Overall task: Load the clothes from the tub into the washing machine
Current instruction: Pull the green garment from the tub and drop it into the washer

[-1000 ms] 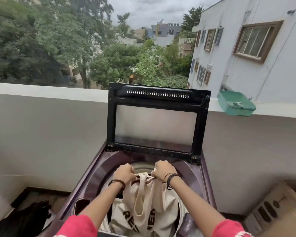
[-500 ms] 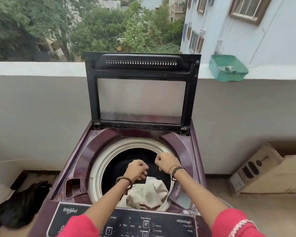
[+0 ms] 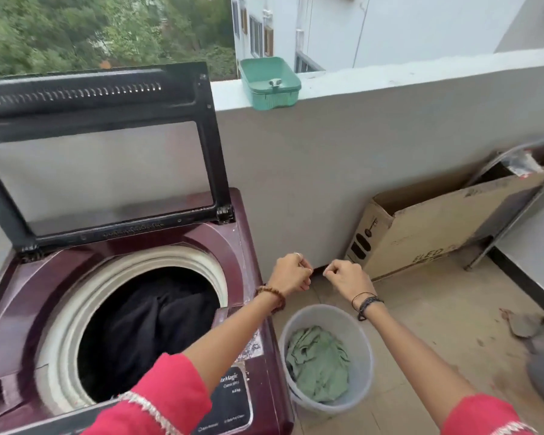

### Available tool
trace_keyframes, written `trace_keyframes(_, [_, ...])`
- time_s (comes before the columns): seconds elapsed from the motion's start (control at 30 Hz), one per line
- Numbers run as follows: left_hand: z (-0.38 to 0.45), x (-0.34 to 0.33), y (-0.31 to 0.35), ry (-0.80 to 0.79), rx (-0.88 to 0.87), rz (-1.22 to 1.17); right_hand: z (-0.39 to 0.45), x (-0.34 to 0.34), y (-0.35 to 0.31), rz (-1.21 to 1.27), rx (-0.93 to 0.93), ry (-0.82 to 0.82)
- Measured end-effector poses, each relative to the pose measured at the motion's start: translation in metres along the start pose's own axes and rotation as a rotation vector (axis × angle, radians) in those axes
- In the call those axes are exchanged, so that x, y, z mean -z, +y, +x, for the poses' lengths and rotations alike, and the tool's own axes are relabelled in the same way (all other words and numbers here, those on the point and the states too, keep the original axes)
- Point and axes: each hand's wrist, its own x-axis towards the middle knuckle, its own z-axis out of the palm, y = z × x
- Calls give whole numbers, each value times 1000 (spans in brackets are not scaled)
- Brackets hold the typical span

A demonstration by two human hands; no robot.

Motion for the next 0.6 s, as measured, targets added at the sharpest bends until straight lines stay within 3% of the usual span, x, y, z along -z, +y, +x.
trace_keyframes(0.13, [39,-75,-10,-66,106,192,7,7,69,7,-119,-90])
trace_keyframes(0.27, [71,-129,-44,-18,267,281,19,2,116,21,-157,-160])
trace_keyframes(0.6, [113,-206,-169,261,649,81,67,-94,215,73,-231,-296])
